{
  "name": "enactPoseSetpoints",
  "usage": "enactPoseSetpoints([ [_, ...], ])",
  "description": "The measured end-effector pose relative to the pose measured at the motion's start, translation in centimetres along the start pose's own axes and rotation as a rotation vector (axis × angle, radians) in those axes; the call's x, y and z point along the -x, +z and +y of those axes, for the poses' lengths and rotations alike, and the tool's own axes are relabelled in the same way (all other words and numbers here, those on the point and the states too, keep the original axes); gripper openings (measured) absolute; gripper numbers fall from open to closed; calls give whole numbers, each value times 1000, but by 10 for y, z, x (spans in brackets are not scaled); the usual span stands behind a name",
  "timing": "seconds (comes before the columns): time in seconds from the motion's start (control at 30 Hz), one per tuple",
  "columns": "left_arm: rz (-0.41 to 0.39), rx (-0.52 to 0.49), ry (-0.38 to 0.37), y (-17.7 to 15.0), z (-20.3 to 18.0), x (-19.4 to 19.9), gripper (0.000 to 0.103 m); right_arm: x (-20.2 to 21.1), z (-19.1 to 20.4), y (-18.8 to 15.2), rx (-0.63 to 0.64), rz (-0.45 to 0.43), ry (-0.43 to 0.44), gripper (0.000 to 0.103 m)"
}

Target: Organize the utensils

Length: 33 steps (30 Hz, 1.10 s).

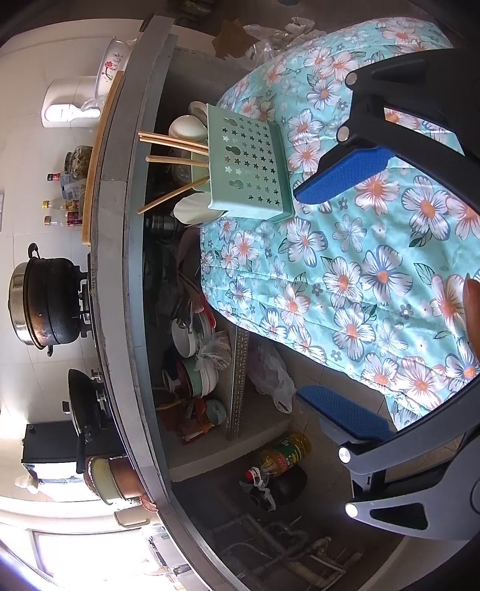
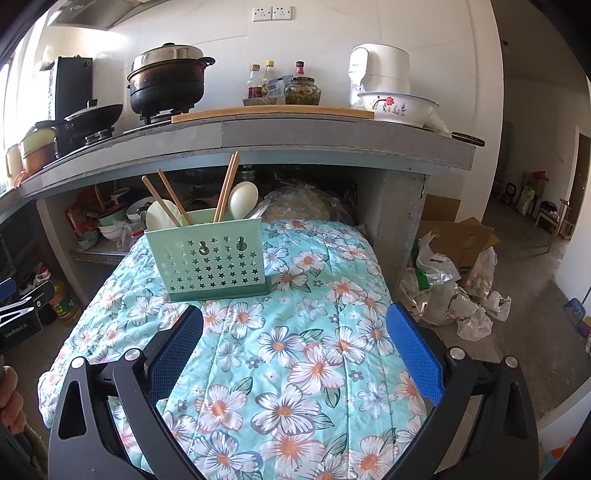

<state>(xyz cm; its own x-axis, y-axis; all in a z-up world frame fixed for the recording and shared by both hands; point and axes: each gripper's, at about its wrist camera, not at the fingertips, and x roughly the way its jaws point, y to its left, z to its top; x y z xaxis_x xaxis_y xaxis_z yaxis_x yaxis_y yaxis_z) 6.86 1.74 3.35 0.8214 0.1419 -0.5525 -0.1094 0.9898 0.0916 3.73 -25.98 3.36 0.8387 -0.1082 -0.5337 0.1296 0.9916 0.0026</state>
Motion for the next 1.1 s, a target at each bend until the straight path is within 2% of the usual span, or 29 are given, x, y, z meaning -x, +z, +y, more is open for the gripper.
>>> enactPoseSetpoints([
  [1.1,14,-5,-7,-1,0,-1,95,1,2,1,2,-2,5,97],
])
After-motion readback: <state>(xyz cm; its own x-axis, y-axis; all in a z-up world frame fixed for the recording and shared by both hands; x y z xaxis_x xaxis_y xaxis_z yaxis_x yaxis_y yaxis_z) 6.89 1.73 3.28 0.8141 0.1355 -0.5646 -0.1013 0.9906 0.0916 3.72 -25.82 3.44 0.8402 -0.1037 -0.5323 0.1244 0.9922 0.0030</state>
